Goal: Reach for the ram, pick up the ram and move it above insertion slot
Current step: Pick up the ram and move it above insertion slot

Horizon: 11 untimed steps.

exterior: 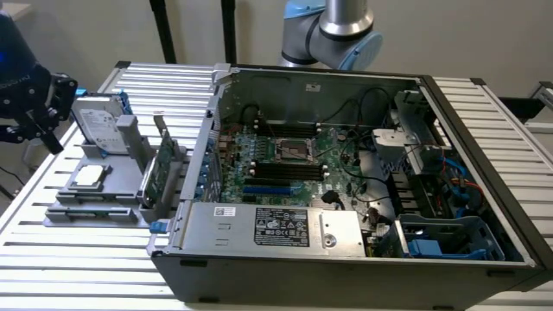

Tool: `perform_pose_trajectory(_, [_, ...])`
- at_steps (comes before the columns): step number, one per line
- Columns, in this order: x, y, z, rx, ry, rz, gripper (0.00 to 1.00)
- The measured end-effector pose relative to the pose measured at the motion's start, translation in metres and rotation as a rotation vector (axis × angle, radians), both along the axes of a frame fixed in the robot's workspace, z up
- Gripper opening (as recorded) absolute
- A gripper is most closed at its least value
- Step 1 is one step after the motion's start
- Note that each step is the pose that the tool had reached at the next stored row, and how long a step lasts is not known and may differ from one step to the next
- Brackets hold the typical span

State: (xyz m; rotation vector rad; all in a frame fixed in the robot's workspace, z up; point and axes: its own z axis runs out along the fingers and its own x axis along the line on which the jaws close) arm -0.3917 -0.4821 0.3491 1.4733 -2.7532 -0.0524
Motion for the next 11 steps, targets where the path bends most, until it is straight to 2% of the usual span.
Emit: perform_pose_trajectory(11, [0.0000, 0.0000, -0.0022, -0.0001, 0.0001, 0.201, 0.11])
